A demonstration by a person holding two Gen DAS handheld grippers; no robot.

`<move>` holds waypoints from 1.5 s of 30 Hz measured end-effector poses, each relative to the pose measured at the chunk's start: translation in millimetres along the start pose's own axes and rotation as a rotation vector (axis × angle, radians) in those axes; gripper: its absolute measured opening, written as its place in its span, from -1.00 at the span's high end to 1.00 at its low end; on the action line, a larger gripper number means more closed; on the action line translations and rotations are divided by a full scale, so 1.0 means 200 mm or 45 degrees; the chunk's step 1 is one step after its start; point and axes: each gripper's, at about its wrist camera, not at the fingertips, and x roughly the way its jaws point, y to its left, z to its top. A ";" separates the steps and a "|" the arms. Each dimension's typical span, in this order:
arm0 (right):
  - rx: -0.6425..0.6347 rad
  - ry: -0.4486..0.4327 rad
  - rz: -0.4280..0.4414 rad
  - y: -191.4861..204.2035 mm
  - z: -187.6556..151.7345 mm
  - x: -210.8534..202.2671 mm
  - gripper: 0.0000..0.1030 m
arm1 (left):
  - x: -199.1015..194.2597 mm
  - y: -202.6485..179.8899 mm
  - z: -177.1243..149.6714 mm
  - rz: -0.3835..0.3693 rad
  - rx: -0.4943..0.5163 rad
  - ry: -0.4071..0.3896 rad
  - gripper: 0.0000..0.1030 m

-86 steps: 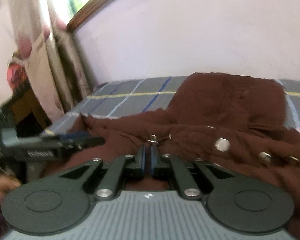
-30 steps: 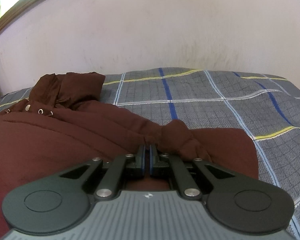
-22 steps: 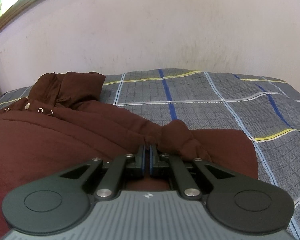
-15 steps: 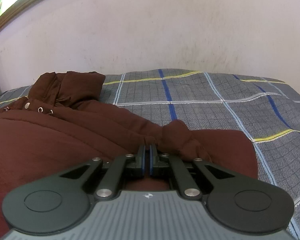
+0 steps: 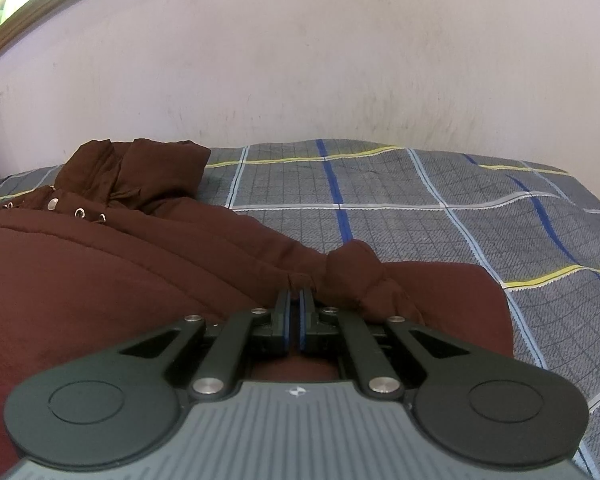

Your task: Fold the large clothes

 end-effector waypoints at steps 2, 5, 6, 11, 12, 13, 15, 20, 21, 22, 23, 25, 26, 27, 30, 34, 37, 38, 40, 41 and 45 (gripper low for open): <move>-0.001 -0.004 -0.001 0.00 0.00 0.00 0.97 | -0.11 0.14 -0.01 -0.045 -0.141 0.040 -0.98; -0.016 -0.009 -0.011 0.01 0.00 0.00 0.97 | -0.20 0.32 -0.08 -0.156 -0.356 0.134 -0.97; -0.020 -0.010 -0.014 0.01 0.00 0.00 0.97 | -0.21 0.36 -0.12 -0.184 -0.390 0.158 -0.97; -0.068 -0.021 -0.053 0.04 -0.01 -0.01 0.97 | -0.17 0.43 -0.30 -0.220 -0.484 0.264 -0.98; -0.078 -0.023 -0.062 0.05 -0.01 -0.01 0.97 | -0.17 0.45 -0.31 -0.235 -0.504 0.255 -0.99; -0.086 -0.024 -0.069 0.05 -0.01 -0.02 0.97 | -0.16 0.46 -0.32 -0.253 -0.535 0.246 -0.99; -0.094 -0.027 -0.075 0.06 -0.01 -0.02 0.97 | -0.15 0.50 -0.34 -0.284 -0.593 0.262 -0.99; -0.094 -0.027 -0.073 0.05 -0.01 -0.02 0.97 | -0.23 0.62 -0.37 -0.327 -0.722 0.255 -0.99; -0.093 -0.026 -0.073 0.05 -0.01 -0.02 0.97 | -0.25 0.64 -0.37 -0.345 -0.742 0.264 -0.99; -0.092 -0.026 -0.072 0.05 -0.01 -0.02 0.97 | -0.27 0.64 -0.38 -0.372 -0.765 0.273 -1.00; -0.090 -0.027 -0.071 0.05 -0.01 -0.02 0.97 | -0.28 0.64 -0.39 -0.384 -0.775 0.284 -1.00; -0.092 -0.028 -0.072 0.05 -0.01 -0.02 0.97 | -0.28 0.61 -0.41 -0.390 -0.746 0.294 -1.00; -0.094 -0.029 -0.074 0.05 -0.01 -0.02 0.97 | -0.27 0.60 -0.41 -0.391 -0.724 0.287 -1.00; -0.097 -0.031 -0.077 0.06 -0.01 -0.02 0.97 | -0.26 0.59 -0.41 -0.385 -0.711 0.274 -1.00; -0.110 -0.037 -0.090 0.06 -0.01 -0.03 0.97 | -0.18 0.54 -0.39 -0.390 -0.684 0.250 -1.00; -0.113 -0.040 -0.094 0.07 -0.01 -0.03 0.97 | -0.05 0.43 -0.37 -0.344 -0.598 0.280 -0.99; -0.113 -0.042 -0.096 0.07 -0.01 -0.03 0.97 | 0.00 0.39 -0.38 -0.329 -0.656 0.232 -0.99; -0.115 -0.043 -0.099 0.07 -0.01 -0.03 0.97 | 0.00 0.40 -0.38 -0.332 -0.682 0.209 -0.99; -0.117 -0.045 -0.104 0.07 -0.01 -0.03 0.97 | 0.01 0.39 -0.39 -0.317 -0.720 0.170 -0.97; -0.117 -0.045 -0.104 0.07 -0.01 -0.03 0.97 | 0.01 0.39 -0.39 -0.305 -0.729 0.162 -0.97; -0.116 -0.047 -0.102 0.08 -0.02 -0.03 0.96 | 0.00 0.39 -0.41 -0.299 -0.763 0.154 -0.98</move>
